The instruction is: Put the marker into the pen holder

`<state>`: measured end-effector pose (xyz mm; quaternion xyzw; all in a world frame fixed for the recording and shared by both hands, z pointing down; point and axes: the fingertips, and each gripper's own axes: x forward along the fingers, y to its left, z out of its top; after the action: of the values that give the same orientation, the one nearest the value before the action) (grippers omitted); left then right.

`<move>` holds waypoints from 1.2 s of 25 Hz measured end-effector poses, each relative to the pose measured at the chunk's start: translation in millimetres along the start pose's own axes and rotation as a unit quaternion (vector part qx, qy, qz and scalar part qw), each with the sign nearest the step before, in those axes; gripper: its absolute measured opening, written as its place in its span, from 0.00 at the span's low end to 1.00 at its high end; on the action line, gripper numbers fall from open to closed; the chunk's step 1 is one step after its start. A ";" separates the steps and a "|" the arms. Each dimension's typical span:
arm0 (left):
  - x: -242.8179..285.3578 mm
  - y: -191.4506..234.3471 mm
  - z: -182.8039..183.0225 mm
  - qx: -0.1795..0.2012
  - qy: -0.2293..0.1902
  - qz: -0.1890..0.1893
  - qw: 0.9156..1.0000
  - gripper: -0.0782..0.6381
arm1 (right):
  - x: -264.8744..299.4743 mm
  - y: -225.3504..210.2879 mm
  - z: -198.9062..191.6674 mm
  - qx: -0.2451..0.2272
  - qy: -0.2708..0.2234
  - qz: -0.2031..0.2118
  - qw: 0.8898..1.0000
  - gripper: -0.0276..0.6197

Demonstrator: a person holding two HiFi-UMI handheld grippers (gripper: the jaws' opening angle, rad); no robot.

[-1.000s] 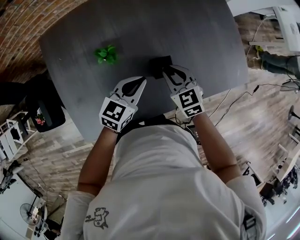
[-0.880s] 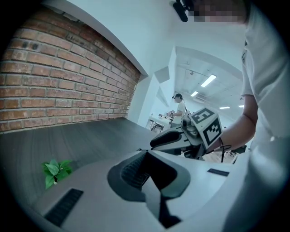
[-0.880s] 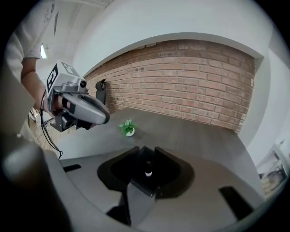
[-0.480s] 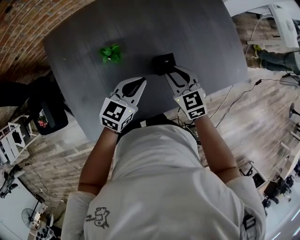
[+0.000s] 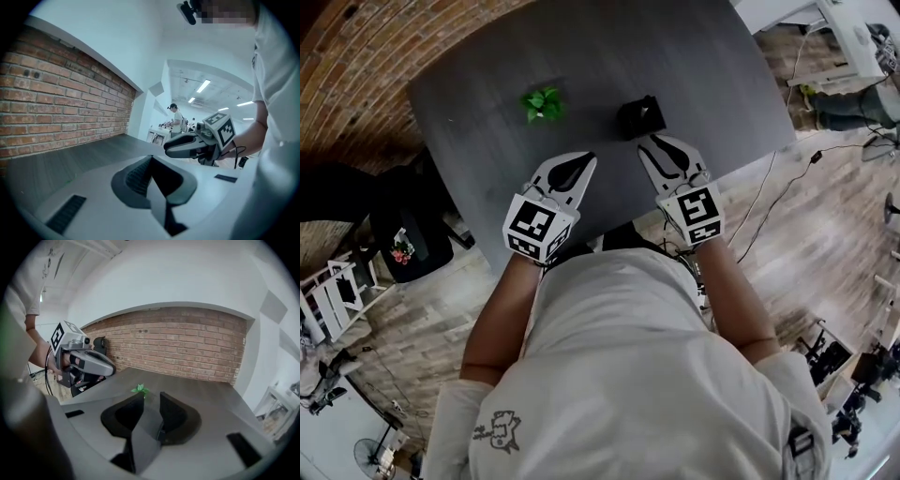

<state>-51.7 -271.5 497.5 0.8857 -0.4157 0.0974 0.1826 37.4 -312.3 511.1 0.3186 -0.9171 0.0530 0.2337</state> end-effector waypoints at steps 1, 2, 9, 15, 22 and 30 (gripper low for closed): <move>-6.1 -2.0 2.5 0.005 -0.004 -0.001 1.000 0.12 | -4.3 5.2 4.2 0.001 -0.005 -0.004 1.000 0.21; -12.4 -4.3 5.3 0.008 -0.008 -0.003 1.000 0.12 | -8.9 10.2 8.9 0.002 -0.010 -0.009 1.000 0.21; -53.3 -20.3 25.3 0.049 -0.029 -0.013 0.998 0.12 | -48.4 42.0 39.8 0.005 -0.065 -0.053 0.996 0.13; -85.8 -36.6 38.5 0.073 -0.052 -0.033 0.995 0.12 | -73.1 70.8 49.8 0.017 -0.083 -0.082 0.993 0.08; -109.1 -54.2 44.7 0.087 -0.070 -0.061 0.992 0.12 | -102.5 99.9 61.0 0.022 -0.118 -0.106 0.987 0.05; -118.3 -85.5 50.5 0.094 -0.085 -0.091 0.988 0.12 | -141.8 106.9 62.3 0.021 -0.136 -0.128 0.982 0.05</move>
<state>-59.9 -158.8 392.2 0.9380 -0.3366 0.0431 0.0709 45.2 -163.7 396.0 0.4424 -0.8906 -0.0018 0.1052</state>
